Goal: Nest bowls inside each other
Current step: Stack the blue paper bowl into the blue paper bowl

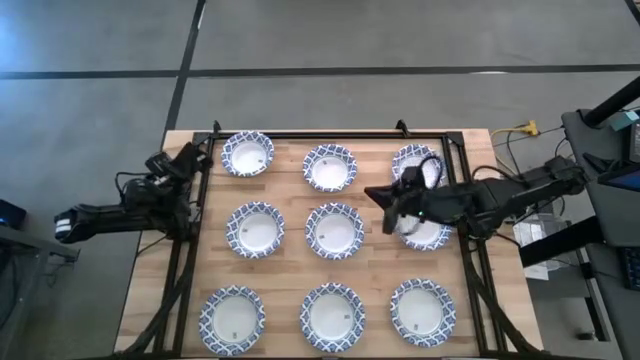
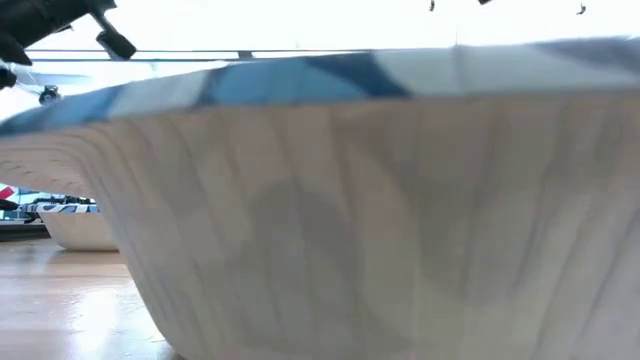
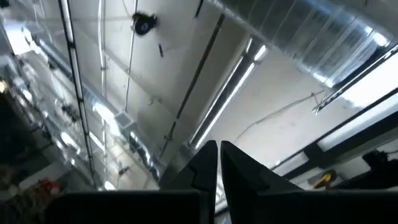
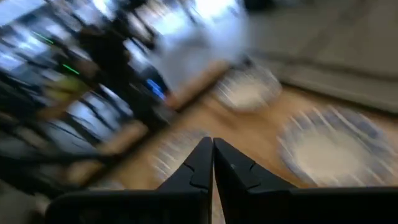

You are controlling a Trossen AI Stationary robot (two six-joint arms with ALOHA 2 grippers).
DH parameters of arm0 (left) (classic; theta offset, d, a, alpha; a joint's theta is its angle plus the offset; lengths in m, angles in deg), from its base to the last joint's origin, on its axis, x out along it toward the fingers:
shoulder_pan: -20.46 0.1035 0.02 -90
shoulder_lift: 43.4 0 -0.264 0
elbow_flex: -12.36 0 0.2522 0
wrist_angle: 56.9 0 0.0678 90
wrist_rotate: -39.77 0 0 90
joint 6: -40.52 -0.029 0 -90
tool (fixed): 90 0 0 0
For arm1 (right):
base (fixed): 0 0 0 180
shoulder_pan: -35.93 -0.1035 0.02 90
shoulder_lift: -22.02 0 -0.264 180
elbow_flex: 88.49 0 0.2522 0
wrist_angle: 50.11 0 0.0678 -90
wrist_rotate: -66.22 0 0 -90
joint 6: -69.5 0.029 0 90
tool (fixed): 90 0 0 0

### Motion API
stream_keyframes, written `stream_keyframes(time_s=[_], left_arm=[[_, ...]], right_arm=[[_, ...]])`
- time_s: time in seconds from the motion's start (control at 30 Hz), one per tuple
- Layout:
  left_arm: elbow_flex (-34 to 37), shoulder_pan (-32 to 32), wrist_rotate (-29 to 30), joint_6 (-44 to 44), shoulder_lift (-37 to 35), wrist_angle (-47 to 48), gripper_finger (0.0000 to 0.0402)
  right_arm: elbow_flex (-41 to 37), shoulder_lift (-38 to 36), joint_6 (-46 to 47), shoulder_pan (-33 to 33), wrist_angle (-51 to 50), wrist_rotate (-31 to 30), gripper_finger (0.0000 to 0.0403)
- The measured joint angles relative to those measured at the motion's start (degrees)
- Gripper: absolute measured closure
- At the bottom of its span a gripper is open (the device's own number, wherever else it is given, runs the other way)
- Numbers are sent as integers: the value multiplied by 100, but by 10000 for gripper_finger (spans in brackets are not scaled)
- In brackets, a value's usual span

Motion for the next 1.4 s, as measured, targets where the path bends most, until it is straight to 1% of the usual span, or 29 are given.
stream_keyframes(time_s=[0.1,0.17,0.2,0.3,0.4,0.47,0.53,0.67,0.73,0.8,0.93,1.0,1.1,1.2,1.3,1.4], left_arm=[[-467,0,-500,122,256,1183,395],[-900,-2,-772,123,472,2195,395],[-1142,-2,-814,124,579,2728,395],[-1906,-2,-822,65,859,4046,395],[-2566,-2,-960,-338,1213,4973,395],[-2950,-2,-1058,-615,1465,5553,395],[-3283,-2,-1144,-812,1663,6115,395],[-3800,-2,-1280,-1173,1963,7140,395],[-3981,-2,-1284,-1344,2054,7579,395],[-4084,-2,-1301,-1418,2132,7845,395],[-4118,-2,-1415,-1427,2119,7906,395],[-4118,-2,-1489,-1427,2104,7902,395],[-4113,0,-1667,-1417,2044,8075,395],[-4113,-1,-1868,-1378,1969,8132,395],[-4113,-4,-2030,-1372,1911,8183,395],[-4113,-4,-2057,-1210,1878,8255,395]], right_arm=[[350,244,1045,5,-1658,-16,394],[491,325,1573,3,-2468,-14,394],[542,337,1740,6,-2765,-14,394],[593,227,2028,73,-3348,-10,394],[517,-40,2083,225,-3538,102,394],[416,-270,1984,426,-3628,427,394],[255,-510,1824,724,-3629,894,394],[-123,-896,1386,1535,-3586,1838,394],[-345,-1012,1080,2001,-3469,2429,394],[-609,-1060,775,2442,-3212,3184,394],[-1154,-957,199,3170,-2646,4807,394],[-1379,-774,-142,3393,-2519,5371,394],[-1538,-425,-653,3546,-2496,5805,394],[-1582,-105,-943,3520,-2551,6133,384],[-1588,66,-966,3347,-2555,6093,357],[-1592,160,-775,3166,-2605,5774,317]])
